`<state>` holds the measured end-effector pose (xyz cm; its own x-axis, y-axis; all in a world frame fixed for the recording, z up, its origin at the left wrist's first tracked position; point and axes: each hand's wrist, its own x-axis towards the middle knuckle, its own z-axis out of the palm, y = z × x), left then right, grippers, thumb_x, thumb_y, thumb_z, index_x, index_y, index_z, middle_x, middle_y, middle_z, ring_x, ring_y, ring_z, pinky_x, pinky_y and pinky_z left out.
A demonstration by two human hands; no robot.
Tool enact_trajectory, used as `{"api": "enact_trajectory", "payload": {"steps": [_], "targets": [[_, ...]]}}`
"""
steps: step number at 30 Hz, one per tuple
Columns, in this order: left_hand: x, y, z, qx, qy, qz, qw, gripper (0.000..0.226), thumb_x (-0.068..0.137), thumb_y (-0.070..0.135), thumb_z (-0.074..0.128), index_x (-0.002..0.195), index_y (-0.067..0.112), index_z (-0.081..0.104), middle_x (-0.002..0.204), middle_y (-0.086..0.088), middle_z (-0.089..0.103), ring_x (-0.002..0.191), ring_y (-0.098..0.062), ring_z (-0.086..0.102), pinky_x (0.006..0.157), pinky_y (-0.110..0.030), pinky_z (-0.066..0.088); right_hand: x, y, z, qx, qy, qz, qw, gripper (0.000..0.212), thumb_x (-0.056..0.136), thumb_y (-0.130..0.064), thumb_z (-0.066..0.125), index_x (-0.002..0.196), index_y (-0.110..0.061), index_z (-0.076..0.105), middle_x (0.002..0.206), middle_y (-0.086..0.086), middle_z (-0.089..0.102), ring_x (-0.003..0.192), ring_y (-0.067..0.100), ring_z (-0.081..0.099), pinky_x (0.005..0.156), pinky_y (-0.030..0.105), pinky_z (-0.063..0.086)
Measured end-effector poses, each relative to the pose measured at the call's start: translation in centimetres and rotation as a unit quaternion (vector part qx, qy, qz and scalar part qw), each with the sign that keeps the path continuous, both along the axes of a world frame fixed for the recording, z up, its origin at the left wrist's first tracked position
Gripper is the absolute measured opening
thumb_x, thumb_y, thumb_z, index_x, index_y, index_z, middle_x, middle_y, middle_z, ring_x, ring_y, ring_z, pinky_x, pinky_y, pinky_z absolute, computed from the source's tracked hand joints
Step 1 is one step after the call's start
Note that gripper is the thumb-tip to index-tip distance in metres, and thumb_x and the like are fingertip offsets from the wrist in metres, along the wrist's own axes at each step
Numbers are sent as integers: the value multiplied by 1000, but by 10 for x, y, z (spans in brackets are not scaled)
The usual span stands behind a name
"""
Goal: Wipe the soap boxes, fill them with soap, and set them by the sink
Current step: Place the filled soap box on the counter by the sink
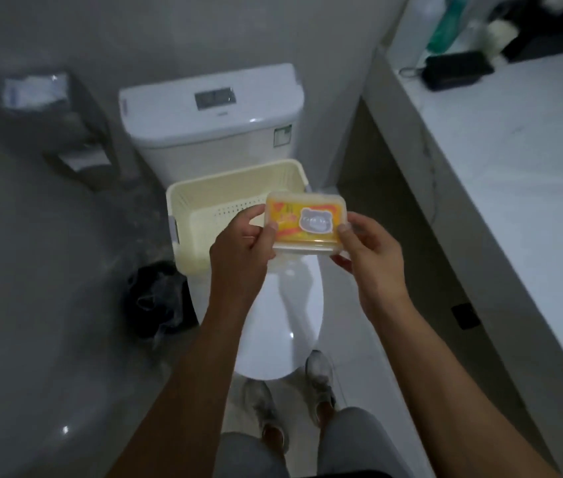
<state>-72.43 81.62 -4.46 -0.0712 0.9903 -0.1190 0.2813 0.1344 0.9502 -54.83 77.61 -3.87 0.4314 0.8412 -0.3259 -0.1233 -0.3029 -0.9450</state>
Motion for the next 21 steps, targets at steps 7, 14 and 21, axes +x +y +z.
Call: {"api": "enact_trajectory", "payload": {"steps": [7, 14, 21], "targets": [[37, 8, 107, 44, -53, -102, 992, 32, 90, 31, 65, 121, 34, 65, 94, 3, 67, 70, -13, 71, 64, -34, 61, 35, -28, 99, 81, 7, -46, 996, 35, 84, -34, 70, 118, -29, 71, 110, 2, 76, 98, 23, 72, 71, 27, 55], [99, 1, 169, 29, -123, -163, 979, 35, 83, 27, 66, 118, 27, 70, 86, 0, 72, 65, -10, 68, 61, -30, 59, 86, -57, 163, 123, -7, -98, 988, 15, 94, -25, 67, 104, -34, 75, 95, -6, 78, 87, 13, 74, 68, 22, 58], [189, -25, 186, 10, -137, -198, 970, 24, 91, 25, 65, 112, 34, 68, 85, 3, 73, 64, -11, 70, 58, -23, 55, 161, -102, 186, 124, -46, -161, 978, 27, 95, -27, 66, 122, -25, 70, 103, 1, 75, 98, 21, 71, 84, 37, 60]]}}
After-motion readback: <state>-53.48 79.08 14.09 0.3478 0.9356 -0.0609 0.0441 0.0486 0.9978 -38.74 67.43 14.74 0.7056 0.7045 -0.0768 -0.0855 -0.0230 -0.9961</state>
